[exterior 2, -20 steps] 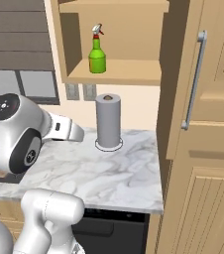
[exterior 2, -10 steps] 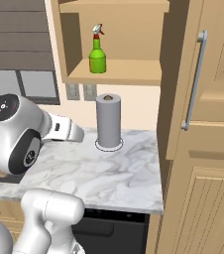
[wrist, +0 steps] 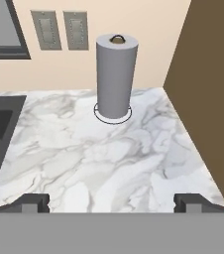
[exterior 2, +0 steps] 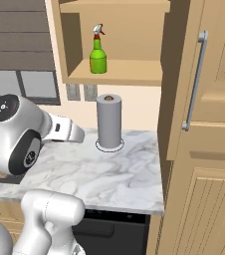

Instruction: Move the cutting board and knife to the sink. Then move spray from the cabinet to the counter.

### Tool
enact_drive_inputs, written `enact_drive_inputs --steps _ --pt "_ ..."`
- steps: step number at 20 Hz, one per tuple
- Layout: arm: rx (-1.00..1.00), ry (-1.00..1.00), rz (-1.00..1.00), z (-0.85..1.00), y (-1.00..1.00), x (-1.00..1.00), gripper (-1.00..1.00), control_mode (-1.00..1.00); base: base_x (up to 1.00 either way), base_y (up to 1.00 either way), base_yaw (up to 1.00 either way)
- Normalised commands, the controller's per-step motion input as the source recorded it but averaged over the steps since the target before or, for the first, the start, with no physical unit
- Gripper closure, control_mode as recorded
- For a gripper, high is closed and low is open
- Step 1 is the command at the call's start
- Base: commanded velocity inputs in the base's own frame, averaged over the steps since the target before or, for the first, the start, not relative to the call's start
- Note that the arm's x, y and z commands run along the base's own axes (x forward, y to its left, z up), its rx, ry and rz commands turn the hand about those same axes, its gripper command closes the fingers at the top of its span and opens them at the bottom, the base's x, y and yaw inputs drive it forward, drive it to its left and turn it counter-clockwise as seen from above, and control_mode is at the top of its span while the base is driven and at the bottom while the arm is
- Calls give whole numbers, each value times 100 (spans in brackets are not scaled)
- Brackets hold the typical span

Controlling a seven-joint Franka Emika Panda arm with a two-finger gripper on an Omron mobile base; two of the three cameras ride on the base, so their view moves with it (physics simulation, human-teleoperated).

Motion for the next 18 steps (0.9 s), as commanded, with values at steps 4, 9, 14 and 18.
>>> enact_drive_inputs --steps 4,9,14,18 --pt "0 0 0 0 0 0 -100 -100 0 0 0" --pt "0 -1 0 0 0 0 -100 -100 0 0 0" --pt "0 0 0 9 0 0 -100 -100 0 0 0" --pt "0 0 0 31 -4 -6 -100 -100 0 0 0"
